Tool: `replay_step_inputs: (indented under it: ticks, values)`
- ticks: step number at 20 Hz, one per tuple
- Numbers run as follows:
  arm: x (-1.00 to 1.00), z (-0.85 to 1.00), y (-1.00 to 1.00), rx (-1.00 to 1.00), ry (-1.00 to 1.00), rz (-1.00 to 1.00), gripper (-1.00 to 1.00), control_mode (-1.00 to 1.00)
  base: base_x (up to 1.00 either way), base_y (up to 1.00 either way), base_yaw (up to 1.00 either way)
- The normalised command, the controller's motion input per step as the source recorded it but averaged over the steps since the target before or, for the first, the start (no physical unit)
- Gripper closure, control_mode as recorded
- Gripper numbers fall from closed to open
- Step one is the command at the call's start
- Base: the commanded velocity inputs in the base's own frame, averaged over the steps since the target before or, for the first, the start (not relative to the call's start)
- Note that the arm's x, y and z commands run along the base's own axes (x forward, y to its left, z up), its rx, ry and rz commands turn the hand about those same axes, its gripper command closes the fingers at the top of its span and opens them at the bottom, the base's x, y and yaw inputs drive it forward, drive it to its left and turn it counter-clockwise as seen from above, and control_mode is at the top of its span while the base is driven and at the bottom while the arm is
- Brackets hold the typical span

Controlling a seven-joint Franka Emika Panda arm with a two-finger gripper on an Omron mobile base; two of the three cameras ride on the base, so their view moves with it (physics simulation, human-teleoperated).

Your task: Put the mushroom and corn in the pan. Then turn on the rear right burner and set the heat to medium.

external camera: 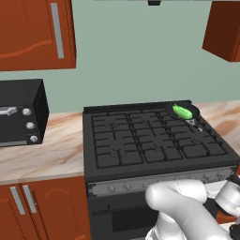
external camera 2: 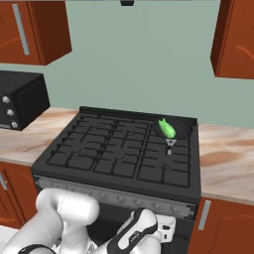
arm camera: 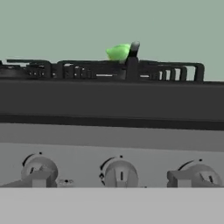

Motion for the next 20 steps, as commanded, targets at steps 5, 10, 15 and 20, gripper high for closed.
replay_step_inputs:
  ticks: [5,10,15,20]
  values:
    - [0.15,-0.03,0.00,0.00,0.00,0.00,-1.00,-1.00,0.00,0.00,0.00]
    - [0.00,-0.20,-0.03,0.00,0.00,0.00,-1.00,-1.00,0.00,0.00,0.00]
    - [0.01,-0.11,-0.04,0.00,0.00,0.00,-1.00,-1.00,0.00,0.00,0.00]
    - [0.04,-0.01,-0.12,0.00,0.00,0.00,-1.00,-1.00,0.00,0.00,0.00]
